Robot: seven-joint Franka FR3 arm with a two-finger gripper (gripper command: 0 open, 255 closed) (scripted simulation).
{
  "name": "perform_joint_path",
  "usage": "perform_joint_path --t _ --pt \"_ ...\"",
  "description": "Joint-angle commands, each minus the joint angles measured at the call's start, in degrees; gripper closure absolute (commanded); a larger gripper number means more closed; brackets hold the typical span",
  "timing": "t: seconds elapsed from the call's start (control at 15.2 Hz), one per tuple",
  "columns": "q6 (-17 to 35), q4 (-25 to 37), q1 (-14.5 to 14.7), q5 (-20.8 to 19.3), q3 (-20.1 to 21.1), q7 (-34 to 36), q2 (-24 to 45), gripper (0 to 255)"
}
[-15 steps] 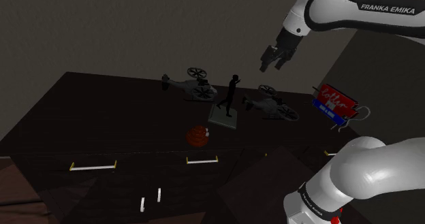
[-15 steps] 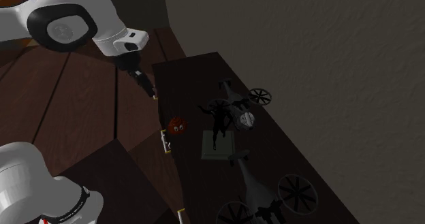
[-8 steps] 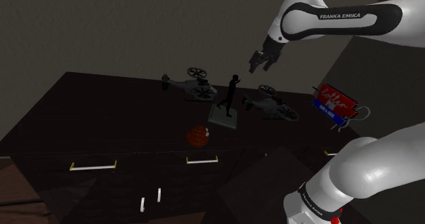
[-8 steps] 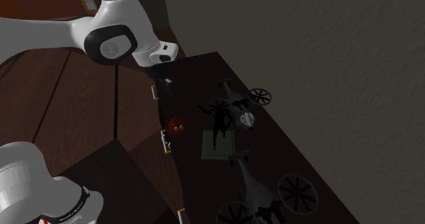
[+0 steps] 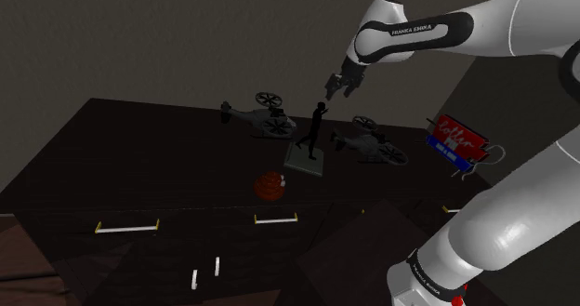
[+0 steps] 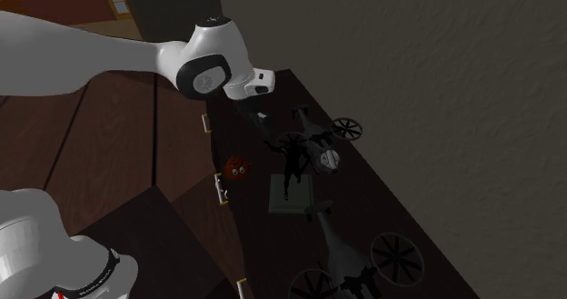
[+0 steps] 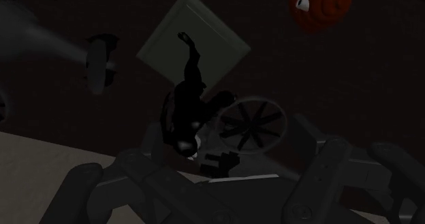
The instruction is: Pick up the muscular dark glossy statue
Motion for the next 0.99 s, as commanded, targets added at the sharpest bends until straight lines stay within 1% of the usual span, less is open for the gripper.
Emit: perform_joint_path --t 0.0,0.26,0.53,0.59,0.92 --pt "1.9 2.6 -0.3 0.7 -0.6 -1.3 4.1 0" --pt "4.5 9.1 -1.2 2.5 -1.4 -3.9 12.6 0" --pt "5.8 17.1 -2.5 4.6 -1.7 -6.4 21.3 0" --pt "5.8 17.5 -2.6 4.7 -1.6 -6.5 21.7 0" --pt "9.2 15.6 -2.7 4.9 -1.5 -6.6 23.2 0"
